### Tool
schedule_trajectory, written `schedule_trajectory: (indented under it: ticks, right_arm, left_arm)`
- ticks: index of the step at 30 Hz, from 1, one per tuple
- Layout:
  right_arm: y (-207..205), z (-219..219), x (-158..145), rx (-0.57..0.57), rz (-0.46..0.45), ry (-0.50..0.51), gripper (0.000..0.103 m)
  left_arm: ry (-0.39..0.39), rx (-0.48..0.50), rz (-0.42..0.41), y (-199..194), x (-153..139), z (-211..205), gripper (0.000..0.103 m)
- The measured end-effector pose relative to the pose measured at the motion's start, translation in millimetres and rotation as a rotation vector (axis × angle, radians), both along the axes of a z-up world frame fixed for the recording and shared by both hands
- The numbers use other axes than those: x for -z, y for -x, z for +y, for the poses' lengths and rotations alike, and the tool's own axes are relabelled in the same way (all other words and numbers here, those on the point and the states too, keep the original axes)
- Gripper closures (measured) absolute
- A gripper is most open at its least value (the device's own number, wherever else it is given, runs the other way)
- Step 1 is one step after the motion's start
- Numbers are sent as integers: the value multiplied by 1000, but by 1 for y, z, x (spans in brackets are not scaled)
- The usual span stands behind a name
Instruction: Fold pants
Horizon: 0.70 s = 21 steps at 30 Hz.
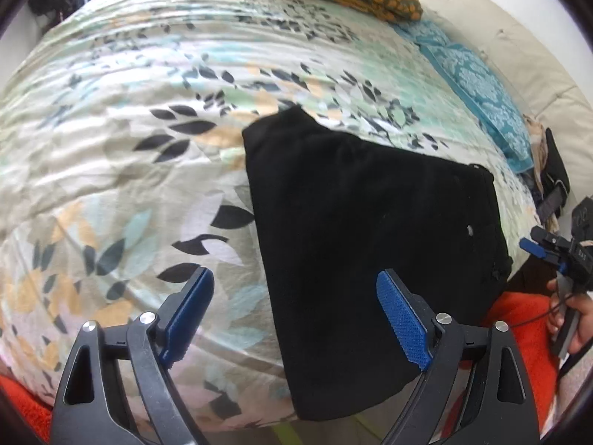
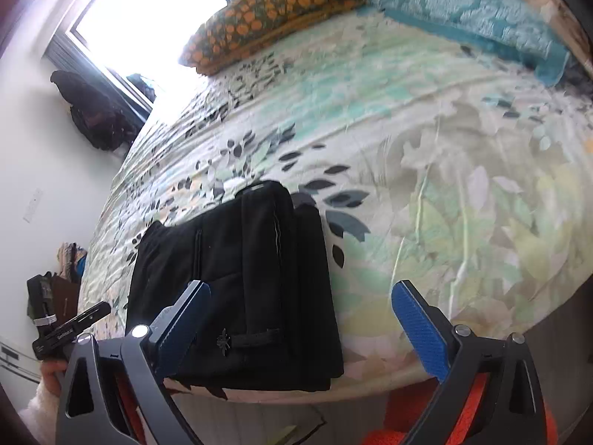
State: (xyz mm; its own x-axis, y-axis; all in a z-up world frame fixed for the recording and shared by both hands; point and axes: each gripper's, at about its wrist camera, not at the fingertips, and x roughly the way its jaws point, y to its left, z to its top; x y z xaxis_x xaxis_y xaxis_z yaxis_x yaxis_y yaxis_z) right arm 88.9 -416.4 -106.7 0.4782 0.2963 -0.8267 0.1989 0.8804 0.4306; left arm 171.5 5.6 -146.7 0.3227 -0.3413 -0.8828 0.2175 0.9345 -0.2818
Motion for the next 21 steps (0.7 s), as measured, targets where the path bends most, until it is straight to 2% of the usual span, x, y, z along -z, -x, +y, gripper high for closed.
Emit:
schedule_trajectory:
  ticks: [3,5,8,9,10,11,12,13,14,15,16,21]
  right_arm:
    - [-22,3,36,-98,101,-57,5]
    - [-34,10,59,-147,178,-83,5]
    - [-42,24,71,-197,179,-121,6]
    - [-44,32,72,-244,180,-144,27]
    - [-46,41,72,-290,190,-156,36]
    - [-45,46,69,-306,187,-111,43]
    - [-45,50,65,-321,183,-101,55]
    - [-44,51,60,-325,170,-92,63]
    - [-42,52,53,-328,155,-80,65]
    - [-40,55,46,-329,141,-69,68]
    - [-38,57,38,-332,126,-61,71]
    - [-33,74,-10,-354,24,-86,75]
  left_arm:
    - [-7,-1,60,-6,26,-7,12]
    - [1,-8,56,-6,32,-10,12]
    - [31,18,81,-7,30,-21,12]
    - [51,46,101,-6,31,-28,16]
    - [56,74,106,-4,29,-35,19]
    - [21,86,74,1,25,-42,44]
    - [-13,91,41,3,19,-46,66]
    - [-13,84,30,4,13,-46,74]
    - [8,67,25,4,6,-43,84]
    - [39,58,20,3,-3,-40,90]
    - [68,55,8,3,-12,-36,91]
    - [102,36,-61,13,-57,-21,92]
